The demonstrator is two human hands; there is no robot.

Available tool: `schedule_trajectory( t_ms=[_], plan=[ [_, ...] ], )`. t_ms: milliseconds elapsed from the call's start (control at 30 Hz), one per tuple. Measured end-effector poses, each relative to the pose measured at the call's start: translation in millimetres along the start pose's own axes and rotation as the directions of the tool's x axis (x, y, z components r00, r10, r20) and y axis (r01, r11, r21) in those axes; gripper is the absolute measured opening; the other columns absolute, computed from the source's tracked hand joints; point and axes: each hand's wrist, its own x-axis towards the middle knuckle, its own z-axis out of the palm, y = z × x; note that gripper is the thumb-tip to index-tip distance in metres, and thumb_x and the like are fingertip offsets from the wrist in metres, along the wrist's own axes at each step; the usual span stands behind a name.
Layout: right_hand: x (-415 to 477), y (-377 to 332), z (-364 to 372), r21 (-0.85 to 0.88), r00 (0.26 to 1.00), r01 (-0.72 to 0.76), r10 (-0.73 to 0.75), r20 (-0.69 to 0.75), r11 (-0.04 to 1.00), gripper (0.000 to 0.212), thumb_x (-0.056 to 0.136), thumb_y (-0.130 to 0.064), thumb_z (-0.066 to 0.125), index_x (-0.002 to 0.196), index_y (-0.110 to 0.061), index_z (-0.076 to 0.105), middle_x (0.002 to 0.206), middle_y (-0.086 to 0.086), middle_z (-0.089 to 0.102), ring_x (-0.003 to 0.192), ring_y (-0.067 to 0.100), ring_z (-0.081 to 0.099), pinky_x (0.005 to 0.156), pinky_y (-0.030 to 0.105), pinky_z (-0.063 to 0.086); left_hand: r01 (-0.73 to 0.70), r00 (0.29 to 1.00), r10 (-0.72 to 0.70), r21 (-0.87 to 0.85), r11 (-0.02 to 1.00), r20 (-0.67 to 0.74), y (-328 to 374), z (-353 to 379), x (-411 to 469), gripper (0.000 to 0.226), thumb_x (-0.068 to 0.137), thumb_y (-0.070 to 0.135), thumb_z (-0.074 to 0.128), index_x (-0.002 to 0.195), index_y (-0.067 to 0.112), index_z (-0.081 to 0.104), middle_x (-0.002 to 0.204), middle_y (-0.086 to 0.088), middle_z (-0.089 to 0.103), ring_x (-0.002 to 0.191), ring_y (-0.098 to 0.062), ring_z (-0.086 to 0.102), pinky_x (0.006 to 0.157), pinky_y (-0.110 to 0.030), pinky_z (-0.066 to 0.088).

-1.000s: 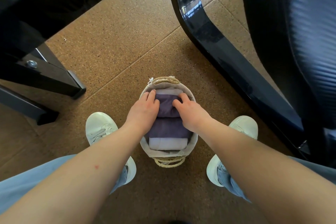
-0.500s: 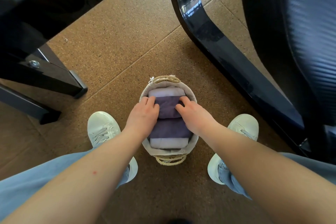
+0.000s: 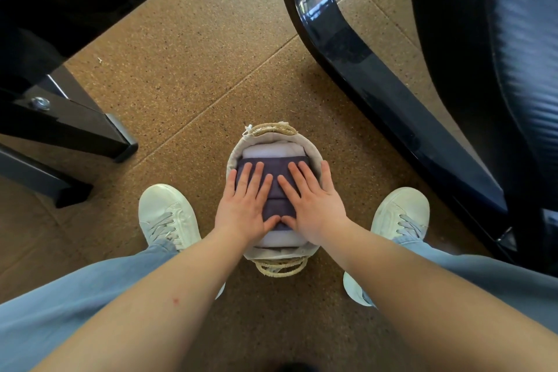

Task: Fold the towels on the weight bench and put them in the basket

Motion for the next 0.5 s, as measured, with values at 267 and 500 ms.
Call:
schedule_trajectory(
  t_ms=[267,500],
  plan=[
    [18.0,-4.6,-3.6,-0.083,0.988,-0.063,0.073,0.133,0.995,0.093,0.096,-0.078,0.023,0.158,-0.028,-0.025,0.167,0.013,-0.027,0.154,0.035,-0.025,0.116,0.066,-0.018,0.038,0.995,-0.044,0.065,0.997,0.094,6.4,-1.8,8.8,0.092,0.095,0.075,0.012,0.152,0.015,-0.028,0.161,-0.017,-0.035,0.149,-0.038,-0.032,0.118,-0.062,-0.018],
    [-1.1,0.4,-25.6,0.042,0.998,0.008,-0.010,0.063,0.999,0.083,0.102,-0.058,0.040,0.164,-0.026,-0.004,0.172,0.013,-0.007,0.157,0.036,-0.011,0.120,0.069,-0.006,-0.024,0.997,0.023,0.015,1.000,0.074,1.4,-28.6,-8.3,0.084,0.100,0.061,0.032,0.163,0.018,-0.006,0.168,-0.017,-0.016,0.155,-0.037,-0.015,0.121,-0.063,-0.012]
  ],
)
